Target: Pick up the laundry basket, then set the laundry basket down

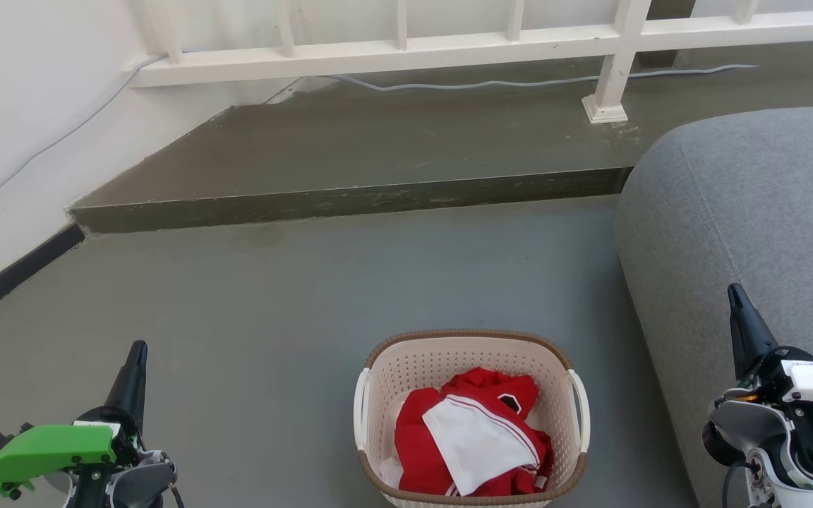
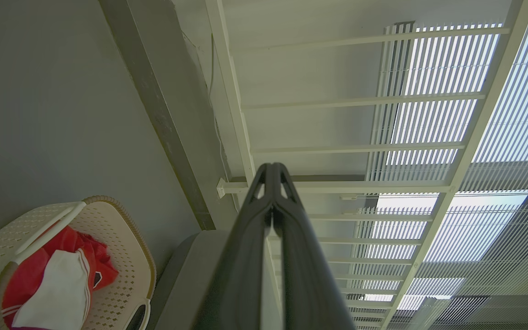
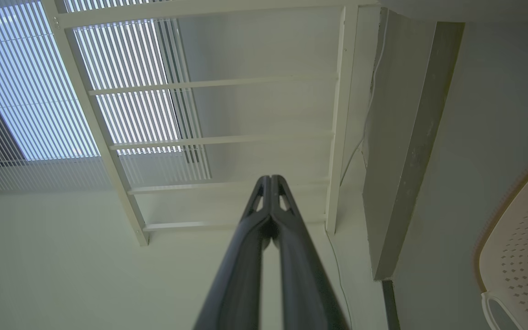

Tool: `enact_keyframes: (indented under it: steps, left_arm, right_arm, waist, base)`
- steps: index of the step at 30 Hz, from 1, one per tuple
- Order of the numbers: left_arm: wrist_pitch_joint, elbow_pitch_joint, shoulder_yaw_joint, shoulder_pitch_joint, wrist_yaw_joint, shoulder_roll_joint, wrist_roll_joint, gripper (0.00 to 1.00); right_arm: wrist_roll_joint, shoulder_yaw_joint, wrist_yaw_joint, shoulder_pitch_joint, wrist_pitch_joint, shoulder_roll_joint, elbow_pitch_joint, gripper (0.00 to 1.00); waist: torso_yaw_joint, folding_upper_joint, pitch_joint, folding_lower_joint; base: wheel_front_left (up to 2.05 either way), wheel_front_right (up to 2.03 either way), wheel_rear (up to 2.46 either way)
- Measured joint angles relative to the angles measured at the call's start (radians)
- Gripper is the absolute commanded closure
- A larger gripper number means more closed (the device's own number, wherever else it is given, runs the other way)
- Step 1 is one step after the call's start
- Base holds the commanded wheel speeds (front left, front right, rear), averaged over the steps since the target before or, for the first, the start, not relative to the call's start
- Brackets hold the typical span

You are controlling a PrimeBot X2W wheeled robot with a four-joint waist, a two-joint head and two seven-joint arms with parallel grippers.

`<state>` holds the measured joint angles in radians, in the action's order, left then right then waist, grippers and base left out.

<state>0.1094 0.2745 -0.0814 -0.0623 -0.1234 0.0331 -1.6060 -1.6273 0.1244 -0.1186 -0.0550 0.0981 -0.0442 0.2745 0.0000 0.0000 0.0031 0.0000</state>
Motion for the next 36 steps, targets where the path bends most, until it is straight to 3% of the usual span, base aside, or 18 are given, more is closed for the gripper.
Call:
enact_keyframes:
  steps: [31, 32, 36]
  left_arm:
    - [0.0, 0.037, 0.004, 0.025, 0.001, -0.016, 0.0, 1.0]
    - [0.0, 0.046, 0.006, 0.035, 0.001, -0.02, 0.0, 0.0]
    - [-0.003, 0.048, 0.01, 0.045, 0.001, -0.022, 0.0, 0.0]
  right_arm:
    - [-0.001, -0.002, 0.006, 0.028, 0.001, 0.017, 0.034, 1.0]
    - [-0.001, -0.003, 0.006, 0.04, 0.001, 0.022, 0.044, 0.0]
    - [0.0, -0.009, 0.006, 0.052, -0.001, 0.027, 0.045, 0.0]
  waist:
    - [0.0, 0.0, 0.0, 0.0]
    - [0.0, 0.0, 0.0, 0.0]
    - [0.0, 0.0, 0.001, 0.0]
  base:
    - [0.0, 0.0, 0.0]
    - [0.0, 0.0, 0.0]
    - [0.0, 0.0, 0.0]
